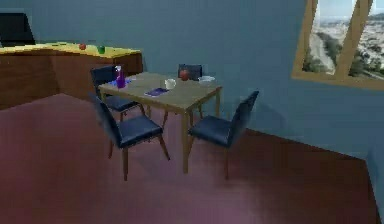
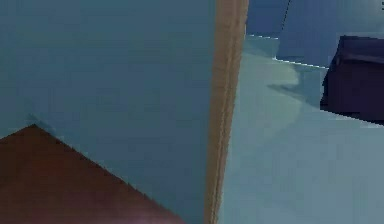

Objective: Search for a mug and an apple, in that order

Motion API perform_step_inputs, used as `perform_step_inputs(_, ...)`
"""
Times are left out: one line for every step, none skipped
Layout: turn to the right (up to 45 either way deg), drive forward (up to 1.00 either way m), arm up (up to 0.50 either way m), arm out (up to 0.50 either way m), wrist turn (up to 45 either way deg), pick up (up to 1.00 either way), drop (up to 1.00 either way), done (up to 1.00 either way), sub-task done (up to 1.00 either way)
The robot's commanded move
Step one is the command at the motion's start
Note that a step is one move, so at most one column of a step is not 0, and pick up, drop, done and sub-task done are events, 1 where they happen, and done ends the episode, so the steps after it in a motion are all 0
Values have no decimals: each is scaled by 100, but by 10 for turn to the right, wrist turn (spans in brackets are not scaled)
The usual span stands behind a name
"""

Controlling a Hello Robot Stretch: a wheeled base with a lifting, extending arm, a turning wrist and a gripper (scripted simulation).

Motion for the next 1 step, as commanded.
perform_step_inputs(0, 100, 0, 0, 0, 0, 0, 0, 0)
